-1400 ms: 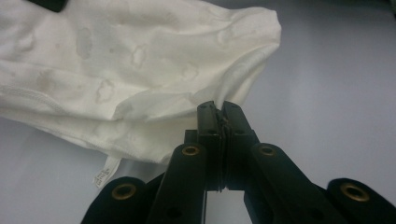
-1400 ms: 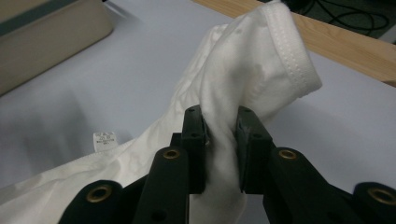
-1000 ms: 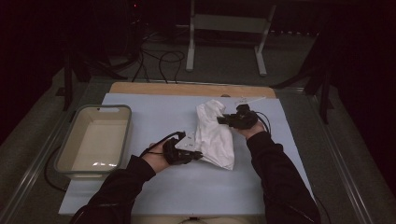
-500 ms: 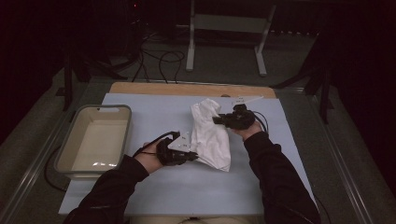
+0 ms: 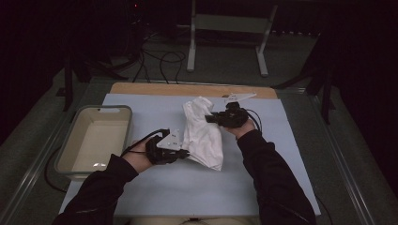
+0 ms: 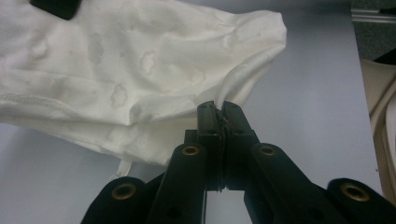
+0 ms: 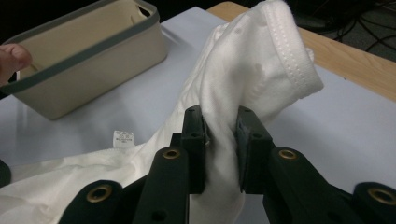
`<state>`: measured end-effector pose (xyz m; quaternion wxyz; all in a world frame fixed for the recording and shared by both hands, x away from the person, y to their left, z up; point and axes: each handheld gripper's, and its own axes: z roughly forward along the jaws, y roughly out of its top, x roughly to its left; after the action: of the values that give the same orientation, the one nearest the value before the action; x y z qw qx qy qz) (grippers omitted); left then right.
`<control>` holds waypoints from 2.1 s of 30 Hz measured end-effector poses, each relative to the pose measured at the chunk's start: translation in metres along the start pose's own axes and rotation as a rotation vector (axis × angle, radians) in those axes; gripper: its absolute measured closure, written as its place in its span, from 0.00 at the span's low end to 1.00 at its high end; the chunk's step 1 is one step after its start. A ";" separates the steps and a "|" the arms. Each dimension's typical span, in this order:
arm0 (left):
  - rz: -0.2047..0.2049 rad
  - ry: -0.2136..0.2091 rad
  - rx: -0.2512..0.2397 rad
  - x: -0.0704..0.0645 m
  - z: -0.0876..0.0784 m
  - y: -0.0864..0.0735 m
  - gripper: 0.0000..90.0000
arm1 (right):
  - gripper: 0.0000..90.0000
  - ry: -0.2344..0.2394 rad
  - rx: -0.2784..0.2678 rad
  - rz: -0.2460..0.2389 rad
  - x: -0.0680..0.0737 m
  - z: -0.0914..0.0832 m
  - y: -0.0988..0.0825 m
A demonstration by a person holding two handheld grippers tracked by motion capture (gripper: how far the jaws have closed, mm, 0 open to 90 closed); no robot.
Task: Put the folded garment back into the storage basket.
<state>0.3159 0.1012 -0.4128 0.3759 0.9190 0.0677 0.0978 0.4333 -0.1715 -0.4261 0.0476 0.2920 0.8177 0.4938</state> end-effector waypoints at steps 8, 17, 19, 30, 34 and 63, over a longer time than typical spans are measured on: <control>-0.011 0.025 0.012 0.000 -0.015 -0.007 0.98 | 0.85 0.020 0.002 -0.009 0.009 0.014 0.008; -0.019 0.049 0.022 0.000 -0.032 -0.013 0.98 | 0.85 0.035 -0.008 -0.041 0.021 0.025 0.024; -0.021 0.051 0.021 0.000 -0.036 -0.014 0.98 | 0.85 0.035 -0.016 -0.041 0.023 0.026 0.028; -0.021 0.080 0.032 0.002 -0.054 -0.017 0.98 | 0.85 0.047 -0.020 -0.062 0.035 0.035 0.045; -0.028 0.092 0.030 0.003 -0.062 -0.019 0.98 | 0.85 0.051 -0.027 -0.057 0.038 0.038 0.051; -0.075 0.180 0.045 0.001 -0.114 -0.041 0.98 | 0.85 0.105 -0.052 -0.120 0.073 0.072 0.092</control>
<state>0.2889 0.2078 -0.3622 0.3511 0.9114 0.1379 0.1642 0.4397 -0.0454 -0.3703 0.0420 0.2147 0.8219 0.5259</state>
